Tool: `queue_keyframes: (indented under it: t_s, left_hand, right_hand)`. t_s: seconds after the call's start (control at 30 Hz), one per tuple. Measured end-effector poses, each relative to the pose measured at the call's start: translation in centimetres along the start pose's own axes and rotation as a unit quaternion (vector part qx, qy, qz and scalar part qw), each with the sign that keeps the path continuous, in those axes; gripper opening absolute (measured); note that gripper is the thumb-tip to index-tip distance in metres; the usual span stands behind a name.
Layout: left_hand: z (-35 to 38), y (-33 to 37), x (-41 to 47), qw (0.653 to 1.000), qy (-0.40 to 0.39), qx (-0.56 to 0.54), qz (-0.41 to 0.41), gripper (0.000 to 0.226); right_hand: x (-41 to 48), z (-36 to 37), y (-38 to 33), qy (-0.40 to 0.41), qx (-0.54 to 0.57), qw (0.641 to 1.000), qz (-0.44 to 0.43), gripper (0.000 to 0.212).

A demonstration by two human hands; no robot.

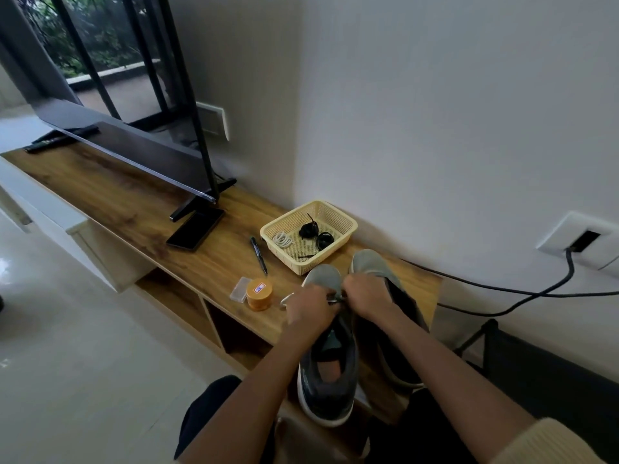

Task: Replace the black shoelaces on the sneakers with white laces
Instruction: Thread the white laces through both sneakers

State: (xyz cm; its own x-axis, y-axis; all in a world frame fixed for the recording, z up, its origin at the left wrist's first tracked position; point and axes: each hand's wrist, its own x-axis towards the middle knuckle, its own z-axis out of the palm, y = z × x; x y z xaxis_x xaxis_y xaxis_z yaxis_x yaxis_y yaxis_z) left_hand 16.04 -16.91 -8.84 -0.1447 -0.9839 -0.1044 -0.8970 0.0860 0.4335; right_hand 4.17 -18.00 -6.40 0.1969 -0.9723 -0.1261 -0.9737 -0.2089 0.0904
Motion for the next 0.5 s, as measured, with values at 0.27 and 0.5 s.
queue_keyframes:
  t_s: [0.27,0.5]
  left_hand:
    - [0.8,0.6,0.5,0.997,0.003,0.077,-0.021,0.033]
    - [0.0,0.3,-0.2,0.999,0.003,0.003,-0.045,0.041]
  right_hand:
    - [-0.4,-1.2,1.4,0.066,-0.053,0.994,0.064,0.02]
    - [-2.4,-3.0,4.0,0.097,0.171,0.971,0.137,0.016]
